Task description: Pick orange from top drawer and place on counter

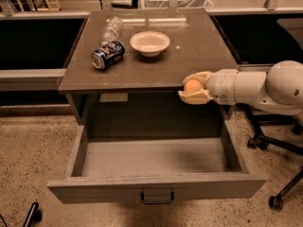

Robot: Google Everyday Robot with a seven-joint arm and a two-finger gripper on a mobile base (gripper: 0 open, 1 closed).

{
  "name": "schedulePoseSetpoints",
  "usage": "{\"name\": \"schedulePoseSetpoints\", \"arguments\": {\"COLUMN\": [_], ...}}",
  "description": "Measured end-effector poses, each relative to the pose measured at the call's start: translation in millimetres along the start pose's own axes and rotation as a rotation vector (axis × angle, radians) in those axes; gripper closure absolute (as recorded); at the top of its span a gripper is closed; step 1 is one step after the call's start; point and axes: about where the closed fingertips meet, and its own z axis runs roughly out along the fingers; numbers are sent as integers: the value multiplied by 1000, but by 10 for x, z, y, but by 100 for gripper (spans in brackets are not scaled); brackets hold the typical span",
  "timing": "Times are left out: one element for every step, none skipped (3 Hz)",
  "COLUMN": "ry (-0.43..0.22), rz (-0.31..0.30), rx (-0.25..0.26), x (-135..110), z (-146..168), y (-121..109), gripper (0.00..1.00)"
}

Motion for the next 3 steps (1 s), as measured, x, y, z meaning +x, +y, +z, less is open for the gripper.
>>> {"name": "schedulePoseSetpoints", "arguments": {"ry": [-187,-281,-259], "rz": [-143,-177,-157], "rx": [-10,-19,10], "x": [-362,-610,-815], "z": [-91,-149,-15], "y": [-31,-150,-267], "gripper": [100,100,100]}}
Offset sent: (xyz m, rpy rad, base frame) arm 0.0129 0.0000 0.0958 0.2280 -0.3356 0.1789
